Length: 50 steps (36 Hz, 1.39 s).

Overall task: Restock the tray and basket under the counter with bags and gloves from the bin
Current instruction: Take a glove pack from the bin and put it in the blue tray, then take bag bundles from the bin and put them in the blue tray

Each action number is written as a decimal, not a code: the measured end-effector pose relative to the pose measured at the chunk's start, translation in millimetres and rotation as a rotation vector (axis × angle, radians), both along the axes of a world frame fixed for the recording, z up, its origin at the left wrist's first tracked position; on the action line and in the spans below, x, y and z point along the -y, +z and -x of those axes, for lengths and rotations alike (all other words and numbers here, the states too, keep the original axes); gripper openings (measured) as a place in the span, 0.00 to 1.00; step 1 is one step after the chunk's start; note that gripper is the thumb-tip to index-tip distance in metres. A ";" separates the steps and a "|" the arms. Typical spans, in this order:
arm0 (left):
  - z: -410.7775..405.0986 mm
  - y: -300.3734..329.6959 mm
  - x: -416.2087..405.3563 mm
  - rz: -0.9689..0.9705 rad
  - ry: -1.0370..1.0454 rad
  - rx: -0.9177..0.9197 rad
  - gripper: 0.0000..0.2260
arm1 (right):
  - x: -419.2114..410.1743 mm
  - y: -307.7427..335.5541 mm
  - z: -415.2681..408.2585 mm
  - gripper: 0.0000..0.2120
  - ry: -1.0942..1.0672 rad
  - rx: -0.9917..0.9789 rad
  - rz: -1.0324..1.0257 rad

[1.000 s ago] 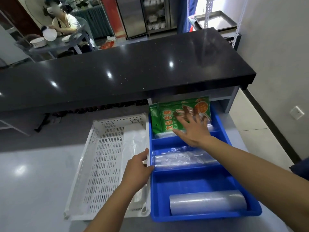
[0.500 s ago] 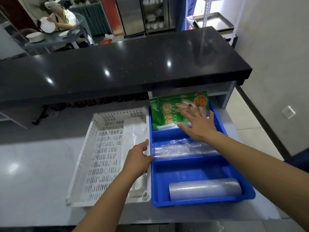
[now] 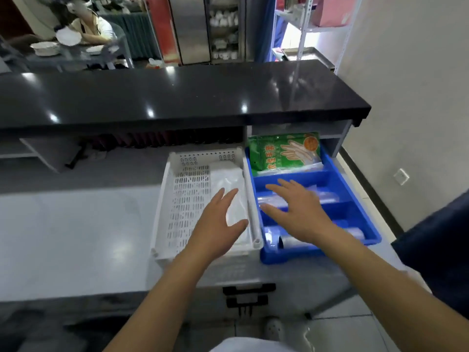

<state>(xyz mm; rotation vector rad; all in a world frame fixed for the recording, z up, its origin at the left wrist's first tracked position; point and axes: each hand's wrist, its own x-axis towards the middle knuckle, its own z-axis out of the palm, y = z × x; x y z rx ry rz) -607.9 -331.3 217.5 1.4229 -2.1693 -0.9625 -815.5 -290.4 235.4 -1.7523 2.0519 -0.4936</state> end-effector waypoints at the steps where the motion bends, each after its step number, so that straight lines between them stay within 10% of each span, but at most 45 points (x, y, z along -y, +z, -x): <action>1: -18.1 -1.8 -13.4 0.026 0.018 -0.007 0.33 | -8.9 1.3 -22.1 0.30 0.013 0.024 0.013; 11: -215.8 -77.4 -153.1 -0.005 0.425 0.045 0.37 | -99.1 -65.2 -231.4 0.29 0.322 0.230 -0.169; 31: -397.7 -154.5 -297.4 -0.407 1.198 -0.120 0.38 | -81.7 -128.9 -484.9 0.32 1.057 -0.084 -0.507; 50: -569.4 -224.0 -232.1 -0.955 1.160 0.097 0.33 | 17.2 -276.7 -664.3 0.29 1.358 -0.420 -0.751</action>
